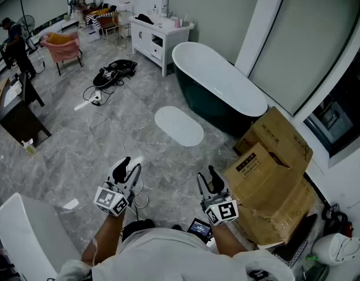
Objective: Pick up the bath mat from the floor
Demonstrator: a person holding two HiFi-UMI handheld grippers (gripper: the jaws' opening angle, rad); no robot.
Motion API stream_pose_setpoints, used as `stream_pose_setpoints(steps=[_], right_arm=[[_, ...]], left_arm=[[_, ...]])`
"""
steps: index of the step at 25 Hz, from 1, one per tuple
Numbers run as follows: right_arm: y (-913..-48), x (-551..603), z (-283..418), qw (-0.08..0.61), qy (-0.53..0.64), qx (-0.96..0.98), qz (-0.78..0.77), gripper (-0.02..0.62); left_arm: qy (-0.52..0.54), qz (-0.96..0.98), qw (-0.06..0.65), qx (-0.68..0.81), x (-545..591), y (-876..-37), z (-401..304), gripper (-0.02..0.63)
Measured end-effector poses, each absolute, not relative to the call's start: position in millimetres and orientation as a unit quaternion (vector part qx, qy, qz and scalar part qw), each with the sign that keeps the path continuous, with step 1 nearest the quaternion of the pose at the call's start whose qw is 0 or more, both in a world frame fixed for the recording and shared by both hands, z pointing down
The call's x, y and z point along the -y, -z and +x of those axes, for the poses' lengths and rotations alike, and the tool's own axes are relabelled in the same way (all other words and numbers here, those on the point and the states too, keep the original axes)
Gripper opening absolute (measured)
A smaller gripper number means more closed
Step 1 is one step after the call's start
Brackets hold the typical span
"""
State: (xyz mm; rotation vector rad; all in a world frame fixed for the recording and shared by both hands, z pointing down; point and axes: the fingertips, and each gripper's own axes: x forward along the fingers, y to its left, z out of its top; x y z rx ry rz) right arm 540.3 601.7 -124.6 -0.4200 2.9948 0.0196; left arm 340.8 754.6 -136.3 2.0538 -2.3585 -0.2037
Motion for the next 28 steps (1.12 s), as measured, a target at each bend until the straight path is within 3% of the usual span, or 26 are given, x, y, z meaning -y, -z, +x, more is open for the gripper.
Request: stream_pose_setpoints(steps=[9,22,23,25,28], right_arm=[[116,-582,564,0.052,0.011,-0.985,-0.166,0.186],[120,-578,556,0.049,-0.004,-0.982,-0.182,0.187],[123,-578,560,0.059,-0.003,-0.98,-0.188,0.192],[129,-576,565,0.079,0.002,-0.977,-0.197,0.288],[129,-573,561,0.074,0.005,-0.979,-0.188,0.287]], left_arm=[[0.052,0.668,0.033,0.742,-738,115,363,0.179],[0.074,0.683,0.022,0.727,-727,128,356,0.179],[0.075,0.682,0.025,0.727,-728,126,356,0.179],[0.076,0.682,0.031,0.727,-729,125,356,0.179],[0.077,0.683,0.032,0.726,-727,125,354,0.179]])
